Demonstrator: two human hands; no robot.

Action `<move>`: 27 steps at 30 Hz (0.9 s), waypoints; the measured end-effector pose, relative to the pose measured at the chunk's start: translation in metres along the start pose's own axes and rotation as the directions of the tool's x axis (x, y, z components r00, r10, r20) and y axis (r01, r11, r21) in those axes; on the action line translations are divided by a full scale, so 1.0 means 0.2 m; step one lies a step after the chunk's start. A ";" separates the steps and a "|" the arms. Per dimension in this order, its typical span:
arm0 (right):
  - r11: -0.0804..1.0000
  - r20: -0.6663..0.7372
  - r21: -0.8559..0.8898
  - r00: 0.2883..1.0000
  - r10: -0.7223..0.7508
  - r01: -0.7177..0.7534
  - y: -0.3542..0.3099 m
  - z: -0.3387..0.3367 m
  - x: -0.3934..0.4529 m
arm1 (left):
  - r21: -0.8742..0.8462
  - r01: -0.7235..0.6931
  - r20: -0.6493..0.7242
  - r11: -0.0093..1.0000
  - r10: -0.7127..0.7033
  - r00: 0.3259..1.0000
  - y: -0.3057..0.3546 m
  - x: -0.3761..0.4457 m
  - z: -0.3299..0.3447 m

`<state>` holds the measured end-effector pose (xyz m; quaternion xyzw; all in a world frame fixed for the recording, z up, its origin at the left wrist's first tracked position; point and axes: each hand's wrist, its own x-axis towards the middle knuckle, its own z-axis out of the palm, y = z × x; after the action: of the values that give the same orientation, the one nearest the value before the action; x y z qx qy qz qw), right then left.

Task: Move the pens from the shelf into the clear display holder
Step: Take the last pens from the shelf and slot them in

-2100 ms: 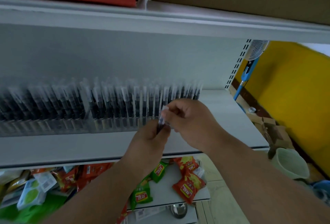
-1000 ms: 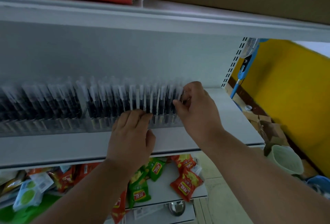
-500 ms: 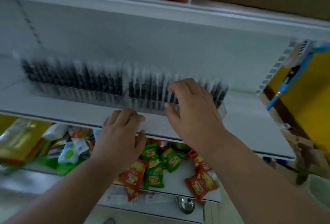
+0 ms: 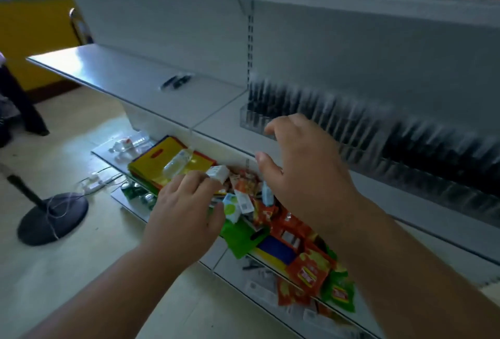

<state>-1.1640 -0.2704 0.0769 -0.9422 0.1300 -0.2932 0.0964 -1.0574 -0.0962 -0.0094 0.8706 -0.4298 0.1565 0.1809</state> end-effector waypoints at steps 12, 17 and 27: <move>0.995 0.122 -0.031 0.987 0.102 -0.099 -0.67 0.48 0.47 | 0.025 0.006 0.063 1.000 -0.007 0.998 -0.91 0.10 -0.16; 0.994 0.098 -0.019 0.990 0.105 -0.103 -0.65 0.62 0.75 | -0.006 0.042 0.039 0.999 -0.042 0.998 -1.08 0.34 -0.07; 0.995 0.196 0.015 0.976 0.099 -0.104 -0.62 0.99 1.33 | 0.009 0.124 0.100 0.992 -0.124 0.987 -1.46 0.79 -0.02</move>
<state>-0.8150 -0.2118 0.0882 -0.9573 0.1641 -0.1957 0.1352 -0.7310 -0.0396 0.0090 0.9027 -0.3833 0.1015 0.1673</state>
